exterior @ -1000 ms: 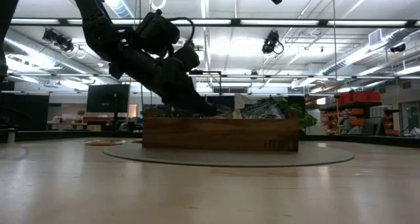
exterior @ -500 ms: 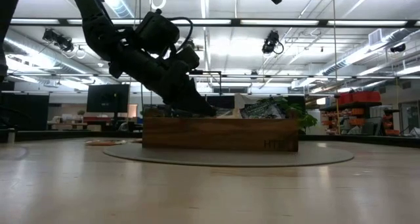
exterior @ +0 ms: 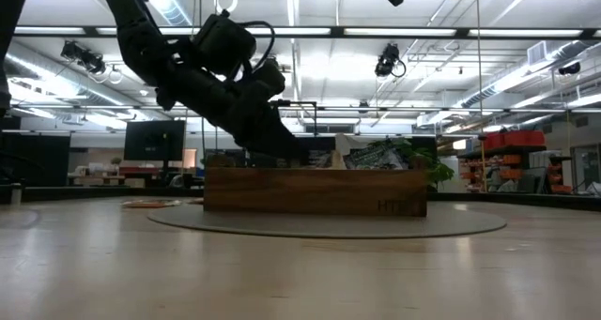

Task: Pick & Place Tea
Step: Put the yellow tea bag into the middle section of the wooden organizer

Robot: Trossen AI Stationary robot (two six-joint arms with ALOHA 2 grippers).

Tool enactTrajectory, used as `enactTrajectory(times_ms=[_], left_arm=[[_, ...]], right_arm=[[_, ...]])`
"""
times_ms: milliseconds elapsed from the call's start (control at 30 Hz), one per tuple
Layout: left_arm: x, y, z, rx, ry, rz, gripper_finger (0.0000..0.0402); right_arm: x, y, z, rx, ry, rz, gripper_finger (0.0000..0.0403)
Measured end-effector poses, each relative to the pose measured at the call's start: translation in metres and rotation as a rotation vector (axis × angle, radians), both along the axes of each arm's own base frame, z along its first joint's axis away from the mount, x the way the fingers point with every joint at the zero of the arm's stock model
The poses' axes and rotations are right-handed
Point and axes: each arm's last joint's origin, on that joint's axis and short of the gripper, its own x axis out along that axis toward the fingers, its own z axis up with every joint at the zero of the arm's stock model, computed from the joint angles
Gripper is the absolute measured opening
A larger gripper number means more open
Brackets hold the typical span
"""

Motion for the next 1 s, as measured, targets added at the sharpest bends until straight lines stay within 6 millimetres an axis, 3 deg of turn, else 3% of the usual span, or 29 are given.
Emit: enactTrajectory(times_ms=[267,400,667,833,1000], left_arm=[[-0.004,0.002,0.024,-0.027,-0.075,0.019,0.0172],[-0.017,0.014,0.048,-0.113,-0.091,0.153,0.0196],[-0.082,0.034,0.075,-0.368,0.173,0.47,0.0204],[-0.124,0.031,0.071,-0.497,0.445,0.663,0.0204],[-0.137,0.028,0.062,-0.46,0.628,0.696,0.0209]], right_arm=[[0.0,0.0,0.0,-0.007,0.001,0.004,0.0162],[0.0,0.0,0.0,-0.017,0.002,0.01,0.0162],[0.0,0.0,0.0,-0.047,0.005,0.025,0.0162],[0.0,0.0,0.0,-0.074,0.008,0.029,0.0162],[0.0,0.0,0.0,-0.091,0.005,0.037,0.0162]])
